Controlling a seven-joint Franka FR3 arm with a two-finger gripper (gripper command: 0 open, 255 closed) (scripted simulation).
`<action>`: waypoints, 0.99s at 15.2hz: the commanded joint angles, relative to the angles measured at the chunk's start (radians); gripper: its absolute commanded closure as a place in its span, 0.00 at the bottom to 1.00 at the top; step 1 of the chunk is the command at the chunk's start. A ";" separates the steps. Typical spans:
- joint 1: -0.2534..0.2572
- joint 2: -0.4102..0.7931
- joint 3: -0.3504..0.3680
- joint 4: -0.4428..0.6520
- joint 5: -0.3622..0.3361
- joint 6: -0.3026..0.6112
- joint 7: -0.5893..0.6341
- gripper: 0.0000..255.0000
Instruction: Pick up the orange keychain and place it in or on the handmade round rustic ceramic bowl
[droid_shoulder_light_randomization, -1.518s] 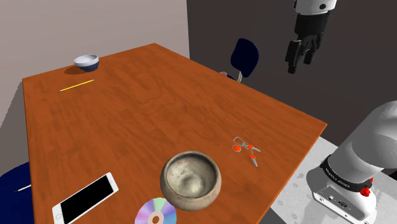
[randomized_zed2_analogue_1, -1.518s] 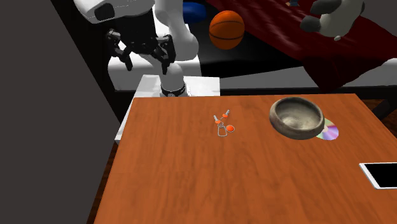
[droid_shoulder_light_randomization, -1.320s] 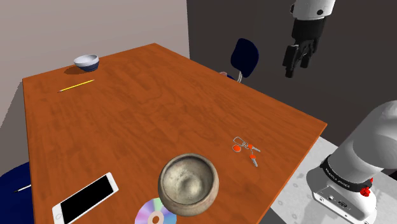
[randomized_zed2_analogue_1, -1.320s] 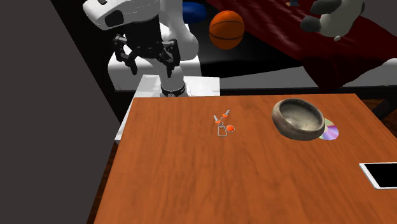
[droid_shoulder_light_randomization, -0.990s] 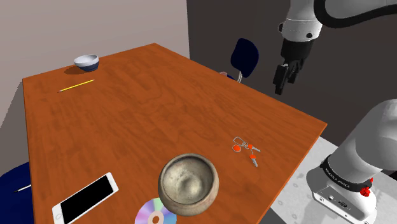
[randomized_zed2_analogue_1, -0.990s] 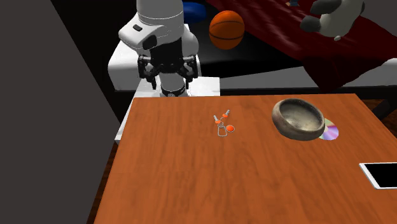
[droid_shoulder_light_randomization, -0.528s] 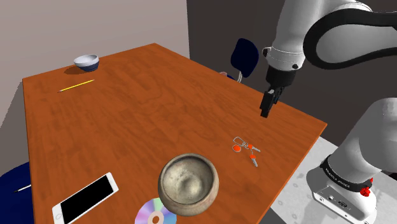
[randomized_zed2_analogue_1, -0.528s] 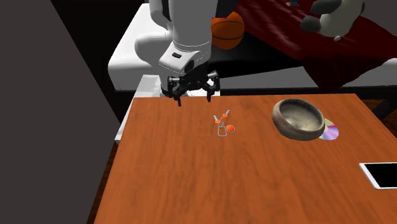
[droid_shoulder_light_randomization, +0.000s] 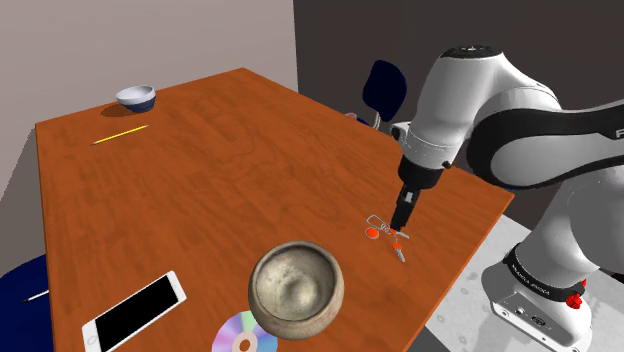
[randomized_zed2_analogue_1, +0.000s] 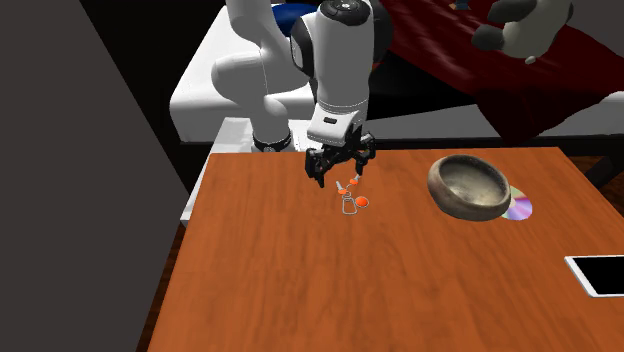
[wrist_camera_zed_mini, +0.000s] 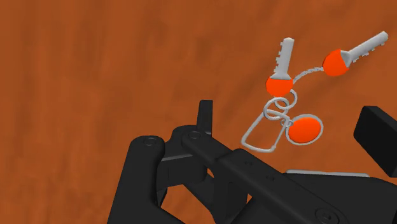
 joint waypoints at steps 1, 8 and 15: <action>0.021 0.031 0.022 -0.012 0.021 0.058 0.000 0.00; 0.024 0.121 0.051 -0.053 0.045 0.189 -0.004 0.00; 0.024 0.121 0.051 -0.053 0.045 0.189 -0.004 0.00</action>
